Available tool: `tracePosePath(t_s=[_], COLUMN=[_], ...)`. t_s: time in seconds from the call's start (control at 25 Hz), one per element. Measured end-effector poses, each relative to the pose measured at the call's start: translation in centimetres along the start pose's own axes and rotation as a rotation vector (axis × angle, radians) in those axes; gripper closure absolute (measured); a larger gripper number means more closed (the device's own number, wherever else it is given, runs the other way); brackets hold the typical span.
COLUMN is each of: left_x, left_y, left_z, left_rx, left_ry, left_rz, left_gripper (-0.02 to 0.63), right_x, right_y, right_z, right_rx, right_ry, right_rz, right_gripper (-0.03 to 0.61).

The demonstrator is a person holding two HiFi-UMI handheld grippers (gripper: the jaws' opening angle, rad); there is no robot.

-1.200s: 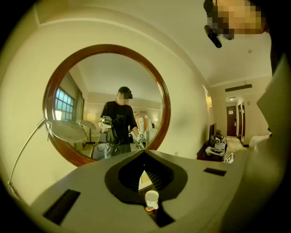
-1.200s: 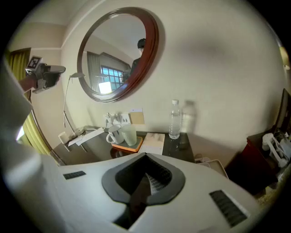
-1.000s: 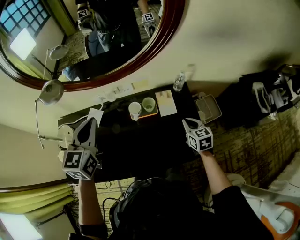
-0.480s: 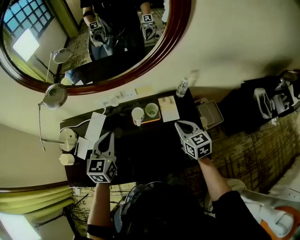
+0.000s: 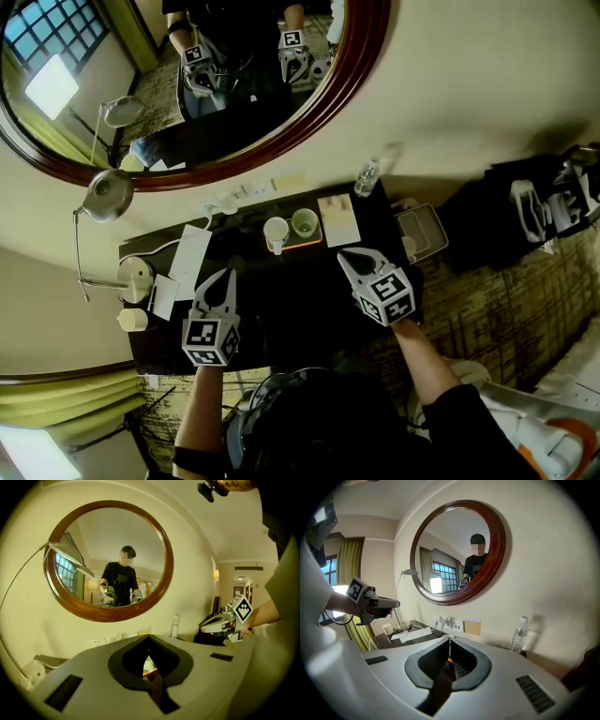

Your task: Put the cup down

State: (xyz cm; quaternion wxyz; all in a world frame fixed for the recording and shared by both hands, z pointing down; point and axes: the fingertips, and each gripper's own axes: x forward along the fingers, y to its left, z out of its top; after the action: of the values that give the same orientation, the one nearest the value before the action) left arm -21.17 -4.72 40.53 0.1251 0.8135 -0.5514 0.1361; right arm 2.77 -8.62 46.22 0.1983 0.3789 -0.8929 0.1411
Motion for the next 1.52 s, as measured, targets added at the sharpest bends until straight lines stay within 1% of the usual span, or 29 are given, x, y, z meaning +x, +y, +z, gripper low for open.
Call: tracePosePath(t_s=[0.16, 0.32, 0.36, 0.44, 0.48, 0.52, 0.6, 0.64, 0.68, 0.72, 0.76, 0.84, 1.04, 1.24, 1.4, 1.52], left_x=[0.6, 1.3, 1.6, 2.1, 2.4, 2.6, 3.2, 3.5, 3.8, 4.1, 4.4, 4.8, 6.1, 7.2, 8.0, 8.5], left_y=[-0.3, -0.8, -1.0, -1.2, -1.2, -1.3, -1.5, -1.6, -1.6, -1.5, -1.5, -1.7, -1.6, -1.1, -1.1, -1.1], left_z=[-0.4, -0.7, -0.9, -1.4, -1.7, -2.0, -2.3, -2.4, -2.4, -2.5, -2.5, -2.8, -4.2, -6.4, -6.8, -7.2], left_rx=[0.012, 0.023, 0.025, 0.024, 0.022, 0.020, 0.020, 0.023, 0.023, 0.021, 0.020, 0.021, 0.010, -0.014, -0.024, -0.019], left_ry=[0.024, 0.033, 0.037, 0.047, 0.054, 0.063, 0.076, 0.078, 0.077, 0.076, 0.074, 0.075, 0.085, 0.103, 0.102, 0.102], left_rz=[0.001, -0.005, -0.007, -0.008, -0.006, -0.004, -0.001, 0.000, 0.006, 0.014, 0.020, 0.026, 0.052, 0.100, 0.126, 0.132], left_gripper=[0.627, 0.627, 0.627, 0.627, 0.627, 0.627, 0.627, 0.627, 0.627, 0.627, 0.627, 0.627, 0.627, 0.627, 0.627, 0.627], right_x=[1.4, 3.2, 3.8, 4.9, 5.5, 6.0, 7.2, 8.0, 8.8, 9.6, 10.3, 11.7, 15.4, 18.3, 19.9, 20.8], right_y=[0.0, -0.7, -1.0, -1.5, -1.6, -1.6, -1.7, -2.0, -2.3, -2.6, -2.7, -3.2, -5.1, -5.8, -5.4, -4.6], right_z=[-0.7, -1.9, -2.4, -3.2, -3.5, -3.6, -4.1, -4.5, -5.0, -5.3, -5.4, -5.9, -6.7, -7.4, -7.6, -7.8], right_rx=[-0.049, -0.069, -0.073, -0.081, -0.084, -0.083, -0.077, -0.077, -0.078, -0.078, -0.083, -0.105, -0.154, -0.212, -0.252, -0.308], right_ry=[0.021, 0.050, 0.061, 0.080, 0.088, 0.097, 0.114, 0.120, 0.126, 0.131, 0.137, 0.146, 0.147, 0.133, 0.102, 0.083], right_rz=[0.015, 0.034, 0.041, 0.057, 0.071, 0.087, 0.120, 0.132, 0.143, 0.154, 0.165, 0.178, 0.197, 0.231, 0.275, 0.315], right_gripper=[0.548, 0.521, 0.499, 0.436, 0.428, 0.407, 0.344, 0.300, 0.206, 0.160, 0.128, 0.095, 0.094, 0.094, 0.094, 0.095])
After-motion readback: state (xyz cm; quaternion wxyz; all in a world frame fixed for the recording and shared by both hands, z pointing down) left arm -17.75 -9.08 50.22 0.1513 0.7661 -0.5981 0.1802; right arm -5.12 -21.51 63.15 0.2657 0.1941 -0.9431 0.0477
